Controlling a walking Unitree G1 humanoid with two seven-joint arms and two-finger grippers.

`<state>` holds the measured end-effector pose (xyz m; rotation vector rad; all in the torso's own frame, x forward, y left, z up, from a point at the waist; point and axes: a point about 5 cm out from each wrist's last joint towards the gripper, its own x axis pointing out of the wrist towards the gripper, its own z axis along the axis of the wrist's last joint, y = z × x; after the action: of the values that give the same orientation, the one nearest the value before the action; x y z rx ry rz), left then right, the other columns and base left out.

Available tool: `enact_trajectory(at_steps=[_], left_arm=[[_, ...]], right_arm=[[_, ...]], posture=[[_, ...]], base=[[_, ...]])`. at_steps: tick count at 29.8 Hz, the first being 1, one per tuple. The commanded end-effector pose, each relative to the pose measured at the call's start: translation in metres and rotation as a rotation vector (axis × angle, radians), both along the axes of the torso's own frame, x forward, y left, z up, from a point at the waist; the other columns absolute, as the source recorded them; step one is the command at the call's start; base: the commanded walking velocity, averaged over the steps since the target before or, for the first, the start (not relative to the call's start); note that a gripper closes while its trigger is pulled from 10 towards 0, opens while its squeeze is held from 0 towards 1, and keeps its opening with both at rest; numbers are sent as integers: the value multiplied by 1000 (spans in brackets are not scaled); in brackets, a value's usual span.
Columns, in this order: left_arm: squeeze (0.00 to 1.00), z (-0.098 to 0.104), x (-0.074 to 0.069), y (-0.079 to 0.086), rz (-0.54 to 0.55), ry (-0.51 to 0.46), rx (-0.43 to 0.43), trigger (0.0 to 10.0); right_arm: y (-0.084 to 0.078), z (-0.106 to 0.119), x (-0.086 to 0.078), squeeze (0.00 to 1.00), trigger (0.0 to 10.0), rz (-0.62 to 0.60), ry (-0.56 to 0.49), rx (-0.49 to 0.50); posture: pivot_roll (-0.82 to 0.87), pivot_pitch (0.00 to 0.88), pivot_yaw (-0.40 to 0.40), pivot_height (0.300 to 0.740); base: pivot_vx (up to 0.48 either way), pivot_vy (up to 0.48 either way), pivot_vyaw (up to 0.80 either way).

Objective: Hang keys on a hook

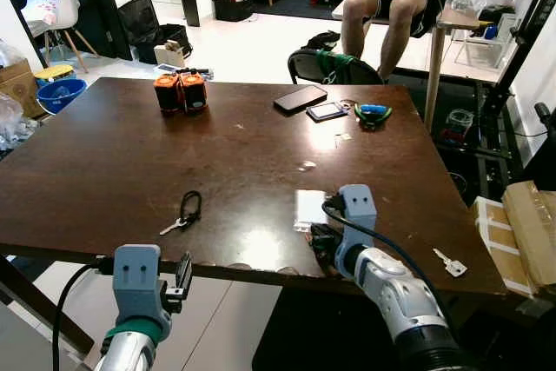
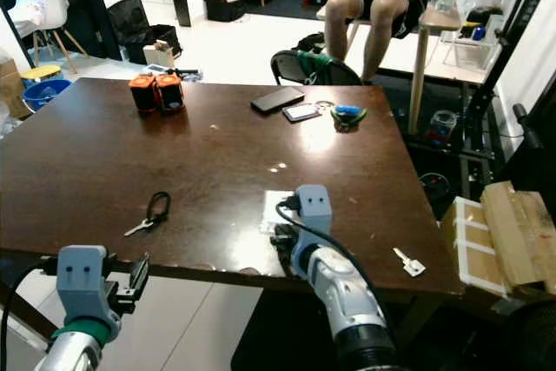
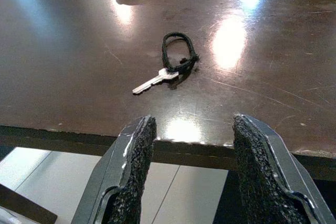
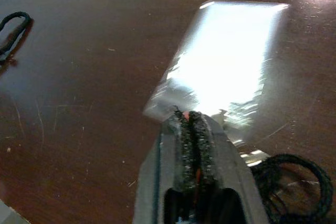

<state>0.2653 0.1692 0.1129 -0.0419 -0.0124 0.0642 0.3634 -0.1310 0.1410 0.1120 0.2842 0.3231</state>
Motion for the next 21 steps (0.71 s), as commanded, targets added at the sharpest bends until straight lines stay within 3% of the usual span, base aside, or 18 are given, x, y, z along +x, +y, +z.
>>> enact_trajectory(at_steps=[1,10,12,15,17,21], left_arm=[[0,-3,-2,5,9,22,1,10000],[0,-3,-2,5,9,22,-1,10000],[0,-3,-2,5,10,22,-1,10000],[0,-4,-2,6,11,22,-2,10000],[0,-4,-2,6,11,22,-2,10000],[0,-4,-2,6,12,22,-5,10000]], right_arm=[[2,1,0,0,0,0,-3,11],[2,14,5,0,0,-25,-61,58],[4,24,7,0,0,-31,-106,105],[8,58,10,0,0,-31,-246,263],[8,58,10,0,0,-31,-246,263],[9,79,10,0,0,-26,-332,339]], posture=[[-80,97,139,740],[-80,97,139,740],[-77,96,141,740],[-77,96,141,740],[-77,96,141,740],[-77,96,141,740]], base=[[0,0,0],[0,0,0],[0,0,0],[0,0,0],[0,0,0],[0,0,0]])
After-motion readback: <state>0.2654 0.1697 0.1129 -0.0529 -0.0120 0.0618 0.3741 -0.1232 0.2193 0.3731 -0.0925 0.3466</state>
